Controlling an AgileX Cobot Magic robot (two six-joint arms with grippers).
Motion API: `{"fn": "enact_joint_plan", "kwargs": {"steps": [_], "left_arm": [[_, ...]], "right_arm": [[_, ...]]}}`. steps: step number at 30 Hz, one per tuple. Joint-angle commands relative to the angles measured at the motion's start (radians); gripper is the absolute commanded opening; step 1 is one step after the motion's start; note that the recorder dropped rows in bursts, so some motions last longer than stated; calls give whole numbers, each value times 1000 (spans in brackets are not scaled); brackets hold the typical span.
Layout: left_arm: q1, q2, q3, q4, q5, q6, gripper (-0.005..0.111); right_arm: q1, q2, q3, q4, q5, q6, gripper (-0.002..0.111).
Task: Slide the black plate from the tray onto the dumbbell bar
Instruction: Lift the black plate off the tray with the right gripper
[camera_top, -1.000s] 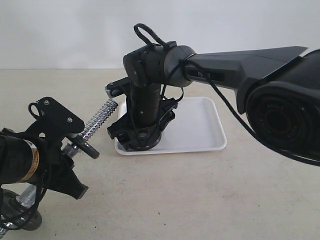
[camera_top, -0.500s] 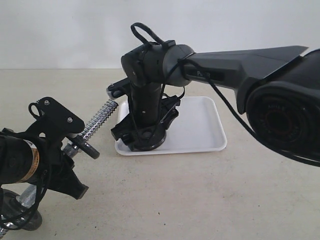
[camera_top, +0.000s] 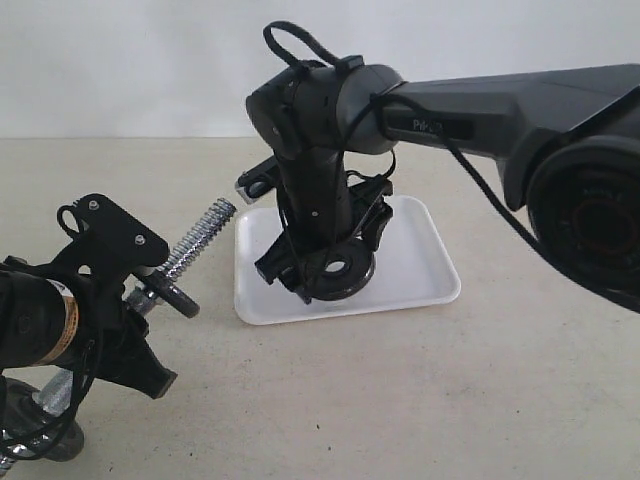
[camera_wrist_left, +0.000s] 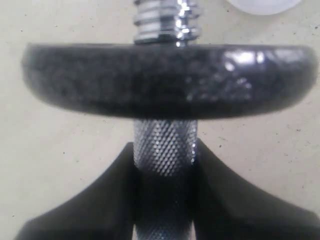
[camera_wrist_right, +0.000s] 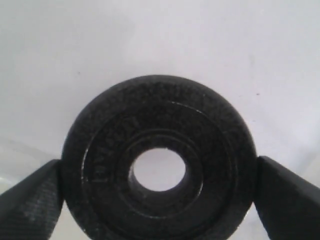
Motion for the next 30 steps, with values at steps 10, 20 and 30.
{"fn": "enact_joint_plan", "kwargs": {"steps": [10,20,30], "left_arm": [[1,-37,-30,38,14,-11,4],[1,-37,-30,47,11,-11,4],[1,-37,-30,103,-16,-11,4]], "right_arm": [[0,-157,-7,-71,18,11,0],[0,-291,-7,-29,18,9,0],[0,-374,-7,145,18,-64,0]]}}
